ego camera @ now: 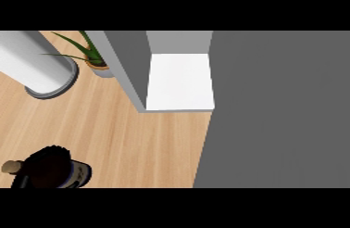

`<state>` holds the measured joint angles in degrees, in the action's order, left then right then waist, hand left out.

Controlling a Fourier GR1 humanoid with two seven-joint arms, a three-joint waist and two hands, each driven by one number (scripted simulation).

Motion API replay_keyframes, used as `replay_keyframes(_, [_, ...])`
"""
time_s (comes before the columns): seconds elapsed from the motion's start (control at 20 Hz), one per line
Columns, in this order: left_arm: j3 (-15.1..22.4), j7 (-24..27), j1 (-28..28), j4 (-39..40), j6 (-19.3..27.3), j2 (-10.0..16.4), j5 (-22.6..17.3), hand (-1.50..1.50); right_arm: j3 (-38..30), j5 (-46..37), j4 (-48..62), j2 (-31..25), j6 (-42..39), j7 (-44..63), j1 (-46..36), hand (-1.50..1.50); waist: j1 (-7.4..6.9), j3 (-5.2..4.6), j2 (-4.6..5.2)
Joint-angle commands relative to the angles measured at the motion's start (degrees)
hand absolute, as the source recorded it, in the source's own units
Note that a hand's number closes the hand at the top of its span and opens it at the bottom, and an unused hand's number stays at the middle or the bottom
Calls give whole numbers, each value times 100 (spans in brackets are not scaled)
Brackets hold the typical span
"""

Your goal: Pick up the wine, place it into the cabinet and close the cabinet

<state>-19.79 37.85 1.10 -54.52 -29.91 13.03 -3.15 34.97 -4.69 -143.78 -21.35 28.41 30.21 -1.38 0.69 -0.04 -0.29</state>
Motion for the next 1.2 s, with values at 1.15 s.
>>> replay_keyframes(1.15, [2565,-1838,-49,-2658,1533,-1302,-690,150,-377,294,-1149,-505,-86,-441,908,-150,-2,9,6])
